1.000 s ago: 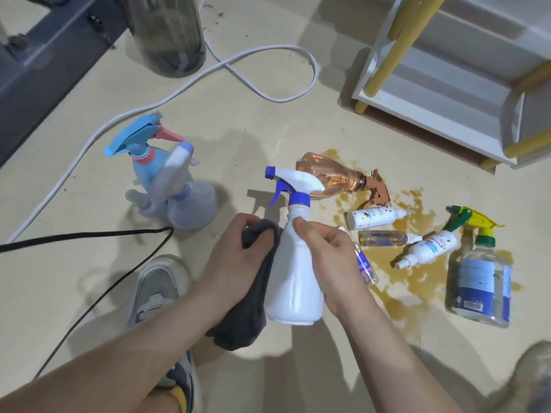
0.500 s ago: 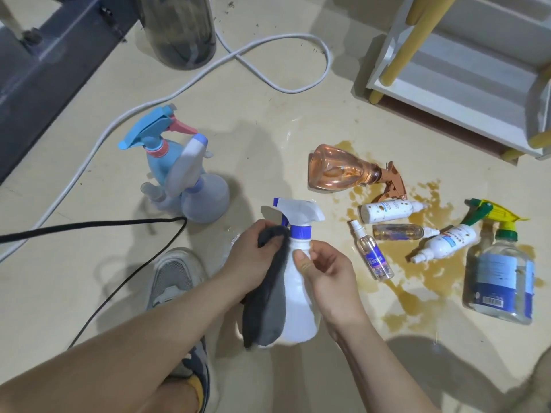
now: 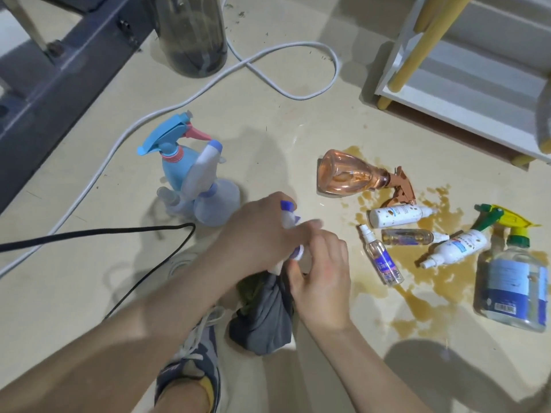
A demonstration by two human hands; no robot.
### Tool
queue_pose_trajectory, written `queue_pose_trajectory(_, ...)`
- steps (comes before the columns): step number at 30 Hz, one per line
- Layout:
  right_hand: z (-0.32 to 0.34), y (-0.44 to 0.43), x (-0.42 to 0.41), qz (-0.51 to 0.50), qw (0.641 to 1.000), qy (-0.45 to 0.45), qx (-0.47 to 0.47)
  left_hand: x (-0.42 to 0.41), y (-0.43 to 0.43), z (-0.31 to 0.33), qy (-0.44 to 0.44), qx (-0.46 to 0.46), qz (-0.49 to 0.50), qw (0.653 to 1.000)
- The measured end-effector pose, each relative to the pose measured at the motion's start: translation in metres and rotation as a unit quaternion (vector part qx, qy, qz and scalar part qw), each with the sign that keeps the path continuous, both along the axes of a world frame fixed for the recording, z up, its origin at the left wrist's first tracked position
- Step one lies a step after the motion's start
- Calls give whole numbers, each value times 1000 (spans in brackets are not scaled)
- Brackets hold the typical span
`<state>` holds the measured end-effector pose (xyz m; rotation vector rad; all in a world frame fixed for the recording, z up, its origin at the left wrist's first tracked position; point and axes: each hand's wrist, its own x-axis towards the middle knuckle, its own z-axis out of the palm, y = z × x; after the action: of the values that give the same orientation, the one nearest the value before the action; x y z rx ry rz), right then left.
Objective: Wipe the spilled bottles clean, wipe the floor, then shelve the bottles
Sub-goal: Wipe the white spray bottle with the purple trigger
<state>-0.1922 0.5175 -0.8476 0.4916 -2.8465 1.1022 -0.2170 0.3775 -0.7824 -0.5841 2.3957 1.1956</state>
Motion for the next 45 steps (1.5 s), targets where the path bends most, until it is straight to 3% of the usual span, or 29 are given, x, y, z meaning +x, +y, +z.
queue_pose_trajectory(2,-6,3,7,-11,999,39,0,-2,0,3,30,-138,-26,990)
queue_pose_trajectory(4,-6,6,25,53,995,79,11,1,-12,3,25,-182,-22,983)
queue_pose_trajectory(6,-16,5,52,162,982,36,93,2,-24,2,12,-211,-60,976)
queue_pose_trajectory(8,-30,7,65,211,954,-45,208,5,-28,5,-16,-116,-77,990)
queue_pose_trajectory(9,-40,9,64,218,948,-68,221,8,-28,7,-33,-43,-62,997)
queue_pose_trajectory(11,-47,11,50,193,962,-120,150,10,-31,3,-37,40,-17,998)
queue_pose_trajectory(13,-25,16,29,45,974,-224,1,12,-35,-3,7,28,41,999)
queue_pose_trajectory(14,-9,20,18,-47,960,-263,-83,13,-35,-4,36,12,64,997)
queue_pose_trajectory(16,29,27,-3,-149,920,-247,-267,16,-29,-7,89,-28,76,993)
queue_pose_trajectory(18,53,18,-19,-126,914,-205,-327,14,-18,-11,123,-44,71,989)
queue_pose_trajectory(21,39,-15,-33,23,974,-184,-132,12,-9,-16,114,-21,83,990)
queue_pose_trajectory(23,21,-25,-39,45,985,-163,-35,17,-12,-19,134,-65,77,986)
queue_pose_trajectory(28,-5,-7,-66,-44,983,-163,-68,26,-10,-18,146,-69,51,985)
queue_pose_trajectory(30,-18,10,-80,-59,975,-214,-29,20,-8,-13,165,-86,11,983)
queue_pose_trajectory(33,-27,36,-80,-46,953,-292,71,9,-8,4,204,-181,-66,960)
queue_pose_trajectory(36,-21,44,-65,-105,943,-315,-33,-9,-19,25,275,-284,-88,914)
queue_pose_trajectory(38,-9,41,-55,-142,926,-319,-144,-29,-29,32,230,-348,-126,900)
queue_pose_trajectory(40,3,35,-49,-138,919,-313,-197,-48,-36,32,165,-410,-163,882)
queue_pose_trajectory(42,10,26,-45,-111,929,-293,-197,-61,-36,26,111,-471,-200,852)
queue_pose_trajectory(45,3,12,-30,-37,964,-244,-100,-73,-40,24,64,-515,-199,831)
